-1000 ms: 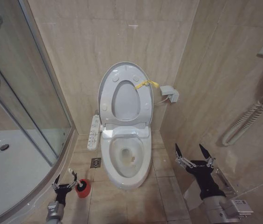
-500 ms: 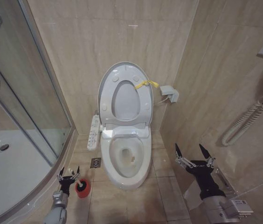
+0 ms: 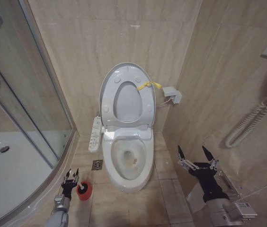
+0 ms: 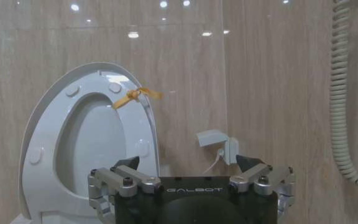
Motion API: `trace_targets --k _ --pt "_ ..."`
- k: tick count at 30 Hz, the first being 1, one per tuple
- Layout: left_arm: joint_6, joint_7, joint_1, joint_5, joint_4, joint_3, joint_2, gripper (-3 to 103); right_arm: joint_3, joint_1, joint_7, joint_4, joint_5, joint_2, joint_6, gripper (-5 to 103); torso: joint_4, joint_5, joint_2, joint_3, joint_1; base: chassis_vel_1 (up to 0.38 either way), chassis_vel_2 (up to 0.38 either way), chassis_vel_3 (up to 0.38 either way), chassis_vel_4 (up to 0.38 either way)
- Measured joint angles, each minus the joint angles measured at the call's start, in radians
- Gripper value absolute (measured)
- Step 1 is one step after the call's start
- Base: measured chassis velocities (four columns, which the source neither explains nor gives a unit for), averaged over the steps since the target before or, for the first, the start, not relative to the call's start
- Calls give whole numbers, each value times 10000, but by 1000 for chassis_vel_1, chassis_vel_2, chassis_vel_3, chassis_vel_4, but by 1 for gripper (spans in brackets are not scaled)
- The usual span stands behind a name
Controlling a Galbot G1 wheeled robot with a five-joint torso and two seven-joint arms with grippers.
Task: Open the toilet lid, clean the toilet bowl with a toilet brush, close the toilet lid, and flush.
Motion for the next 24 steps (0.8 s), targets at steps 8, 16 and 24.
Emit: trace_targets --k 8,16,24 --pt "-110 6 100 -144 -58 -67 -56 28 0 0 0 0 0 0 0 100 0 1 0 0 0 0 0 0 0" --pt "-457 14 332 -337 -309 -207 -124 22 0 0 0 0 0 0 0 100 -1 0 0 0 0 0 0 0 0" --pt "-750 9 839 -1026 -1134 -273 -171 22 0 0 0 0 0 0 0 100 -1 0 0 0 0 0 0 0 0"
